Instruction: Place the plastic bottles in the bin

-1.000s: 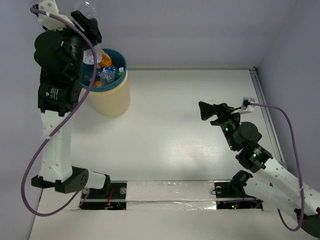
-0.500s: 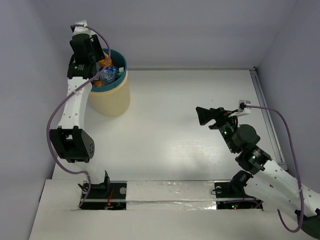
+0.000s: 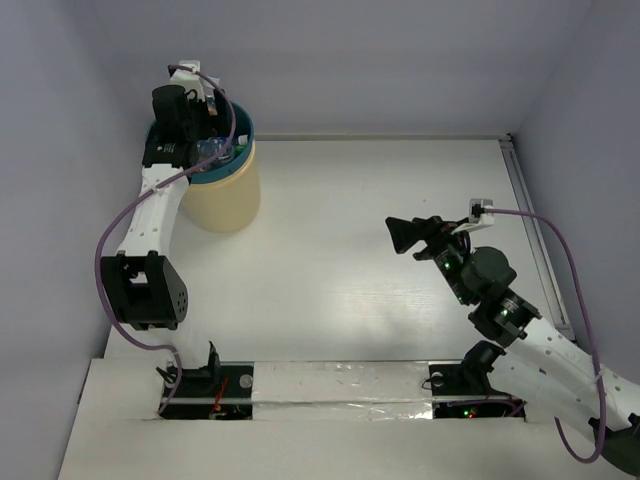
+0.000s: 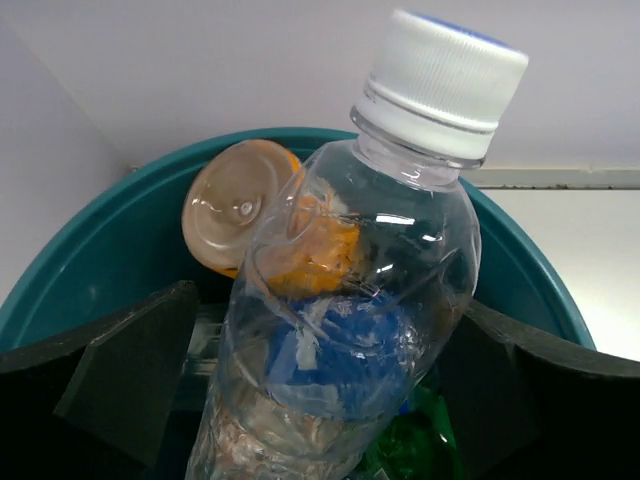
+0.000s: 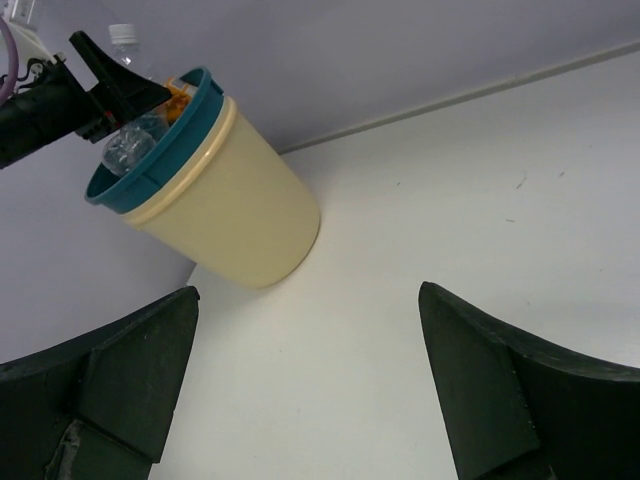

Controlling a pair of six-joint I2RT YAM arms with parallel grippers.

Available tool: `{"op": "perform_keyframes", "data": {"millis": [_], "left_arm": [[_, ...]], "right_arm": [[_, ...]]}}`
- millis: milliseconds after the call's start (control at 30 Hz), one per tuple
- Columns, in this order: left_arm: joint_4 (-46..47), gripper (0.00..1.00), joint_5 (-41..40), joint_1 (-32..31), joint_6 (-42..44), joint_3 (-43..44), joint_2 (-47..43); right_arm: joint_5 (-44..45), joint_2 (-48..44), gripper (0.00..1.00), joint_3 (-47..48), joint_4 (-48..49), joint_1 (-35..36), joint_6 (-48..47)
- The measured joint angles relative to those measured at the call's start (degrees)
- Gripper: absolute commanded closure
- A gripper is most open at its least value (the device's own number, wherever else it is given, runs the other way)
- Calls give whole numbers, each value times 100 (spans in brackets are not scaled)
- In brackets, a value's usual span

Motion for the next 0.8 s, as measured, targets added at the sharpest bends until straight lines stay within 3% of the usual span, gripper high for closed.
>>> {"op": "perform_keyframes", "data": {"millis": [200, 433, 533, 567, 633, 667, 800], "left_arm": [[11, 1, 210, 0, -127, 0, -258], [247, 1, 560, 0, -671, 0, -1445], [422, 1, 684, 0, -1045, -17, -2081], [522, 1, 728, 0, -1178, -101, -2308], [588, 1, 833, 0, -1456, -323, -2763], [614, 1, 901, 0, -1589, -479, -2983], [490, 1, 1187, 0, -1969, -1095, -3735]], "right_arm": [[7, -55, 7, -9, 2, 0, 0], [92, -39, 13, 22, -44, 0, -7], [162, -48, 46, 105, -76, 0, -52], [199, -57, 70, 155, -118, 0, -76], [249, -116, 93, 245, -203, 0, -101], [275, -160, 100, 297, -271, 0, -101], [448, -448, 100, 592, -608, 0, -240]]}}
